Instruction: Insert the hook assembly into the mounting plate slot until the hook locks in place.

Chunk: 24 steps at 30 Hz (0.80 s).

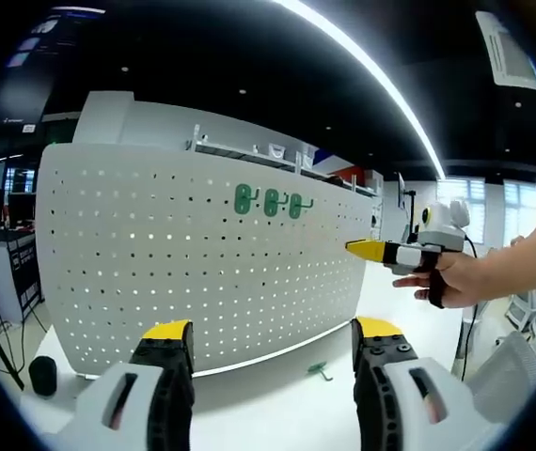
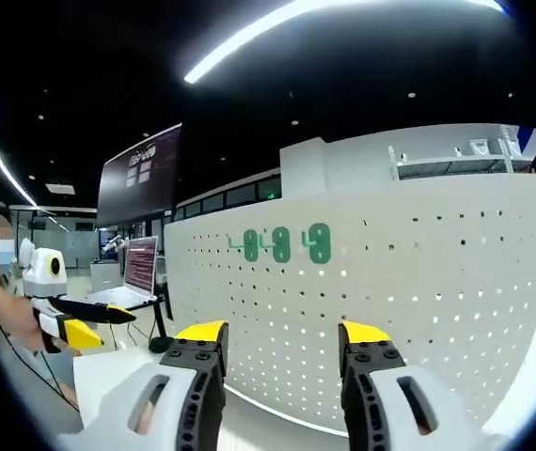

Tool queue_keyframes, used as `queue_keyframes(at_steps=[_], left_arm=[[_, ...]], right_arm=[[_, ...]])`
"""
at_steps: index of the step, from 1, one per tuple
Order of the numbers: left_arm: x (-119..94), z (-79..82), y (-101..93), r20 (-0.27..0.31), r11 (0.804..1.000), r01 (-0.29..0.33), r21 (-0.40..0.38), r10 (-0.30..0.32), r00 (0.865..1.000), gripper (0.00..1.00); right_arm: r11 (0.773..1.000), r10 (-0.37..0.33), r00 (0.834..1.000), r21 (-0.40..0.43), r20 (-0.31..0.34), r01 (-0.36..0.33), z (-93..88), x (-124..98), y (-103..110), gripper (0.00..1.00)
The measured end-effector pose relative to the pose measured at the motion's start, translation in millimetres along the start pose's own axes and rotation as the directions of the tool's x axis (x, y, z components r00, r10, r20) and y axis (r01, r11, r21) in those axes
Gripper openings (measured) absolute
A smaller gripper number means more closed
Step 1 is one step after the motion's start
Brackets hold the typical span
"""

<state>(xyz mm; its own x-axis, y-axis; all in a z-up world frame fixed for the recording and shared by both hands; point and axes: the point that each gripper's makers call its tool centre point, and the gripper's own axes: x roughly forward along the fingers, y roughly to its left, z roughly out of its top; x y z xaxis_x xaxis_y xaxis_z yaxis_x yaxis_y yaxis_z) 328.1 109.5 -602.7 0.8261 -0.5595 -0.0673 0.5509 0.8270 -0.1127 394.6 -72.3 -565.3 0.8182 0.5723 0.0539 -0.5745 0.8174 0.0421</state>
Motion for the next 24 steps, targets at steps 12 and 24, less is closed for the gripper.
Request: queue_keyframes(at_steps=[12,24], left_arm=[[-3.7,-3.6,-0.7,-0.003,1.000,0.008,0.010,-0.008,1.000,0.71],[-12.1,-6.7,2.1,0.001,1.000,0.015,0.015,-0.015,1.000,0.73]], right_arm=[[1.000,0.001,1.000,0.015,-0.026,-0.001,-15.5,-25.2,3.5,0.48],[1.000,-0.002,0.999,0.016,-0.039,0.002,-20.8,-48.1,5.7,0.48]])
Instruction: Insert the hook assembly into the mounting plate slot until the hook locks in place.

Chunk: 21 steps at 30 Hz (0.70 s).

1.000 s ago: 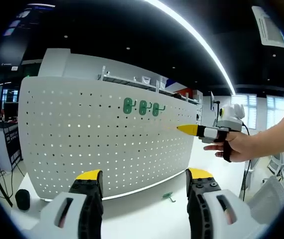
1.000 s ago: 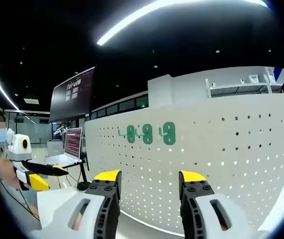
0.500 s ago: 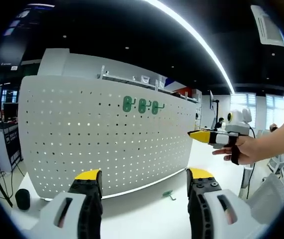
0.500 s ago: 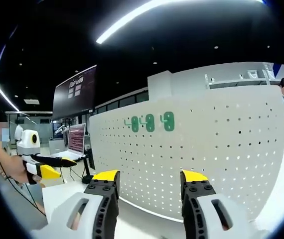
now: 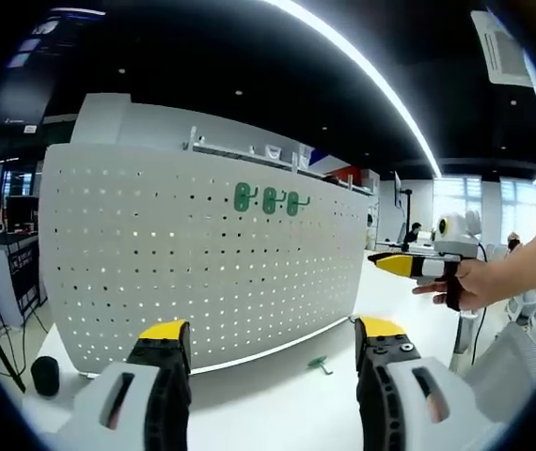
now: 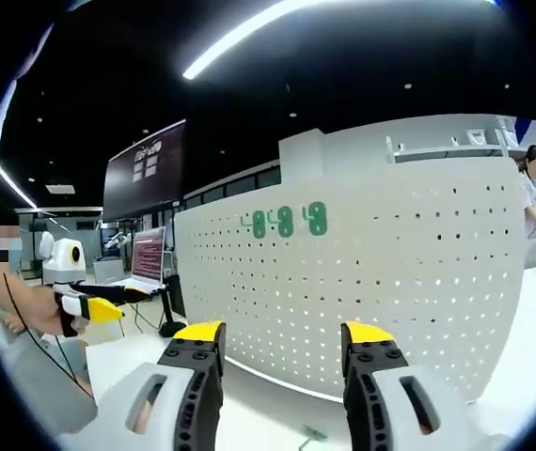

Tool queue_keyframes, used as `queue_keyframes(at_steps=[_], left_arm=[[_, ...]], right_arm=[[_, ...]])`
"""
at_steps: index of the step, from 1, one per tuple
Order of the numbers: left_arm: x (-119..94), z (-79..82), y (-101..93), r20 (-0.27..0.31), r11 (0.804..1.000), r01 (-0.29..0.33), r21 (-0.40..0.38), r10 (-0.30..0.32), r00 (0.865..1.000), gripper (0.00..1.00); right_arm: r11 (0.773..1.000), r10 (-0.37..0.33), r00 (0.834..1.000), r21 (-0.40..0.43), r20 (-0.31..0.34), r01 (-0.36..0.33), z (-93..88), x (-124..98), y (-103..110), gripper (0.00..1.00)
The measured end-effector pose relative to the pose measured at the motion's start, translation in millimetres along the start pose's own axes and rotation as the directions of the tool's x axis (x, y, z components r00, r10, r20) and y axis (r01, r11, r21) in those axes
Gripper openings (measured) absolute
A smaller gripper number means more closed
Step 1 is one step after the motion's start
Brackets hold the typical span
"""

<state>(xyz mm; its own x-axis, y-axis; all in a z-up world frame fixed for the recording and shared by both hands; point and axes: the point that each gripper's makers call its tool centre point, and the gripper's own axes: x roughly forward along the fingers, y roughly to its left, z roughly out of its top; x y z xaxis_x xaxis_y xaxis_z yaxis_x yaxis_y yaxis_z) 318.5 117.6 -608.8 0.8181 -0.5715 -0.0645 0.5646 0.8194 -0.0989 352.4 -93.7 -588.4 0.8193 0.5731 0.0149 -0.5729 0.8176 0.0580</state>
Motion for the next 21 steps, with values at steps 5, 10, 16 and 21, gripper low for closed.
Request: queue_keyframes(at_steps=[5,10,16,21], left_arm=[[-4.4,-3.3,1.1,-0.005,1.000,-0.005,-0.006,0.005,1.000,0.73],[-9.8,-8.6,4.6,-0.020,1.000,-0.017,-0.004,0.017,1.000,0.73],[-14.8,-13.5,8.8,-0.027,1.000,-0.024,-0.005,0.024,0.999,0.73],[-19.7,-21.2,10.5,-0.048,1.000,-0.028,-0.003,0.028,0.998,0.73]], right_arm=[[1.000,-0.003,1.000,0.005,-0.013,0.003,-5.9,-10.6,1.4,0.48],[1.000,-0.013,0.999,0.013,-0.033,0.014,-15.7,-25.5,1.0,0.48],[0.999,-0.028,0.998,0.028,-0.048,0.030,-24.7,-38.6,0.3,0.48],[0.999,-0.040,0.998,0.030,-0.044,0.042,-25.3,-44.2,-1.8,0.48]])
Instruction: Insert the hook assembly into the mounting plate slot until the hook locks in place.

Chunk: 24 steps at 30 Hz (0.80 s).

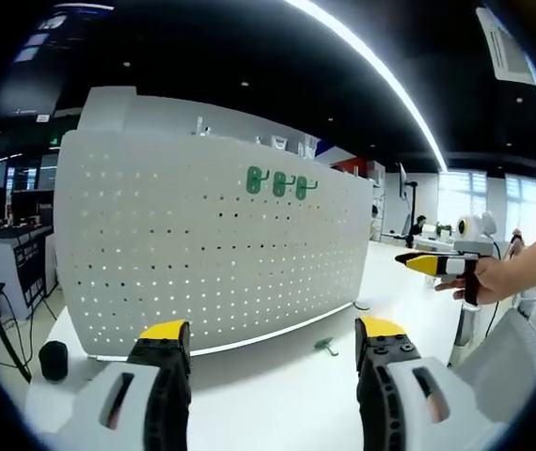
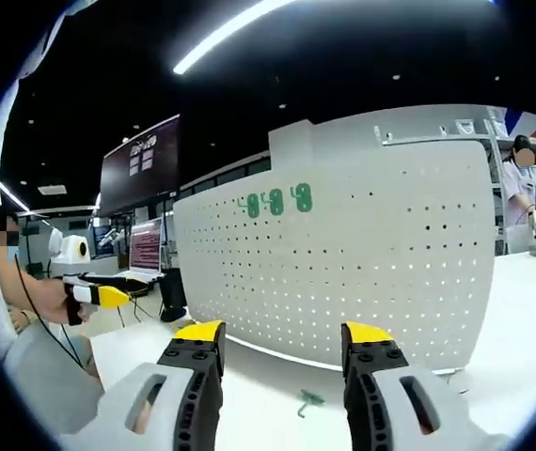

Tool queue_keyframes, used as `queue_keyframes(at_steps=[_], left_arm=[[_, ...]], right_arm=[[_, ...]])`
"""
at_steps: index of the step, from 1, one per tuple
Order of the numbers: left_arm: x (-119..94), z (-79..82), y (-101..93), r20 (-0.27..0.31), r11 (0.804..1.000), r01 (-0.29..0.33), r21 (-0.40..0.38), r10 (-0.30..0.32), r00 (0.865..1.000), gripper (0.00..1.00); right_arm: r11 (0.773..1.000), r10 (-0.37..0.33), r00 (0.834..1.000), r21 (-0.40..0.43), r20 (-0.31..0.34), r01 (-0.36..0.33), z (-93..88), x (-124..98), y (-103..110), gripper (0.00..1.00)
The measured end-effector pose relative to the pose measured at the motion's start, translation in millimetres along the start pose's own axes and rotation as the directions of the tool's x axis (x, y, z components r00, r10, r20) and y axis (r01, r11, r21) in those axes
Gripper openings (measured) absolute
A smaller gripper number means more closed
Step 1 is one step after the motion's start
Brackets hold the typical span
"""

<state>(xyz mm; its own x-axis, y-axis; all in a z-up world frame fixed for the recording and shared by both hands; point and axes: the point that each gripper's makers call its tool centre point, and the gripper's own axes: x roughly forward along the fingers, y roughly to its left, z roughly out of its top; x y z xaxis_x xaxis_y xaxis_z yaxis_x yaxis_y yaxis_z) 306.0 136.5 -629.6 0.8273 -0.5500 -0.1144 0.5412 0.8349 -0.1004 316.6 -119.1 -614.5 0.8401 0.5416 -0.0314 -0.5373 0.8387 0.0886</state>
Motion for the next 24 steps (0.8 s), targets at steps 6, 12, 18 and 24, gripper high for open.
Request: queue_keyframes(at_steps=[6,12,18,24], left_arm=[[-3.9,-3.2,0.3,-0.001,1.000,-0.001,-0.006,0.001,1.000,0.73],[-6.3,-10.1,2.3,-0.006,1.000,-0.010,-0.013,0.010,1.000,0.73],[-7.3,-15.3,2.5,-0.011,1.000,-0.012,-0.022,0.011,1.000,0.73],[-11.0,-12.5,2.8,-0.001,1.000,-0.013,-0.018,0.013,1.000,0.72]], right_arm=[[1.000,-0.011,1.000,0.003,-0.009,0.011,-6.4,-10.1,-3.0,0.48],[1.000,-0.012,1.000,0.002,-0.024,0.012,-14.6,-17.3,-2.6,0.48],[1.000,-0.019,0.999,0.015,-0.031,0.019,-20.4,-21.2,-1.6,0.48],[1.000,-0.021,0.999,0.021,-0.031,0.022,-22.2,-24.3,0.5,0.47]])
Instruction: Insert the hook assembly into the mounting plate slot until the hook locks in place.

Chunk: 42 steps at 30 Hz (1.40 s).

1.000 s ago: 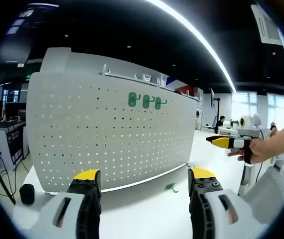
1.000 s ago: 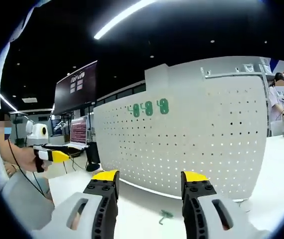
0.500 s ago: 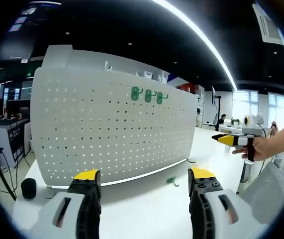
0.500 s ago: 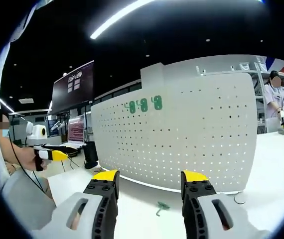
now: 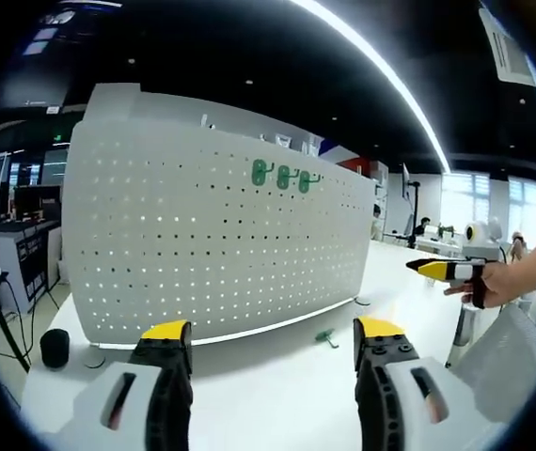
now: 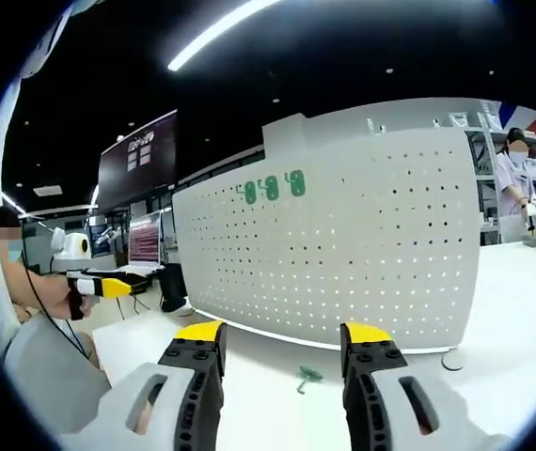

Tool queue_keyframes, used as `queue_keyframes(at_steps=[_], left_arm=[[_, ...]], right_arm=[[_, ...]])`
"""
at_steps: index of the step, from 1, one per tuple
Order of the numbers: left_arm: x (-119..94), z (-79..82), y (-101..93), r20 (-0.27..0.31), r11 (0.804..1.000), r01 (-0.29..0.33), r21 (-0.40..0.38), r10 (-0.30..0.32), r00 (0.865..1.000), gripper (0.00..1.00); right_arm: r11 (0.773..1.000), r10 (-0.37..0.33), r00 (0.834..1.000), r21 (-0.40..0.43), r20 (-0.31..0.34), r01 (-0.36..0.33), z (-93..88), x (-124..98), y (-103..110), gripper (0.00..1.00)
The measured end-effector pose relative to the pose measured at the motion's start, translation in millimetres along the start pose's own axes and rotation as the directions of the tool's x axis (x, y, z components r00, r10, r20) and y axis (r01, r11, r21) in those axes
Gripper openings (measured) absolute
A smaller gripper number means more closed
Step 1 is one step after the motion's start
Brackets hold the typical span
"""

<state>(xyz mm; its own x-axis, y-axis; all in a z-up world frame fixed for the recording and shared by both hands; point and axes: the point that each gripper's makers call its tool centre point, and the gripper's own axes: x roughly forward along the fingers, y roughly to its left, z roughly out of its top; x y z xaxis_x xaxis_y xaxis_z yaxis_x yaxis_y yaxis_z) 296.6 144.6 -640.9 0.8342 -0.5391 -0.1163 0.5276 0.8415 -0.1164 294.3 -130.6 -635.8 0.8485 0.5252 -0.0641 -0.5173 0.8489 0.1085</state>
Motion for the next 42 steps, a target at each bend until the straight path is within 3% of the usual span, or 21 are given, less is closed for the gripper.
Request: queue_keyframes(at_steps=[7,14,21,25,28,34,39,42], left_arm=[[-0.7,-1.3,-0.9,-0.003,1.000,0.001,0.001,-0.001,1.000,0.71],[5.7,7.2,-2.4,-0.006,1.000,0.021,0.016,-0.021,1.000,0.72],[22.0,7.8,-7.3,-0.064,0.993,0.101,0.066,-0.097,0.993,0.72],[31.0,4.4,-14.9,-0.124,0.978,0.175,0.113,-0.161,0.979,0.69],[40.4,0.7,-21.8,-0.182,0.956,0.246,0.157,-0.217,0.959,0.69],[55.9,7.3,-28.6,-0.215,0.932,0.302,0.200,-0.259,0.942,0.71],[68.2,2.9,-38.5,-0.280,0.896,0.378,0.231,-0.311,0.908,0.70],[73.6,2.9,-42.8,-0.300,0.881,0.407,0.242,-0.331,0.895,0.70]], right_arm=[[1.000,-0.001,1.000,-0.001,-0.004,0.001,-1.8,-0.7,0.5,0.47],[1.000,-0.002,1.000,0.005,-0.010,0.002,-4.0,-0.4,0.2,0.47],[1.000,0.017,0.999,0.009,-0.032,-0.017,-8.8,2.4,4.5,0.48],[1.000,0.023,0.999,0.015,-0.041,-0.022,-9.9,2.8,6.9,0.48],[1.000,0.025,0.998,0.005,-0.063,-0.024,-14.4,3.9,7.6,0.49],[1.000,0.024,0.994,0.021,-0.105,-0.022,-23.6,5.6,7.6,0.50],[1.000,0.020,0.987,0.016,-0.161,-0.018,-36.2,6.2,6.3,0.51],[1.000,0.024,0.983,0.022,-0.184,-0.020,-41.5,6.8,7.2,0.51]])
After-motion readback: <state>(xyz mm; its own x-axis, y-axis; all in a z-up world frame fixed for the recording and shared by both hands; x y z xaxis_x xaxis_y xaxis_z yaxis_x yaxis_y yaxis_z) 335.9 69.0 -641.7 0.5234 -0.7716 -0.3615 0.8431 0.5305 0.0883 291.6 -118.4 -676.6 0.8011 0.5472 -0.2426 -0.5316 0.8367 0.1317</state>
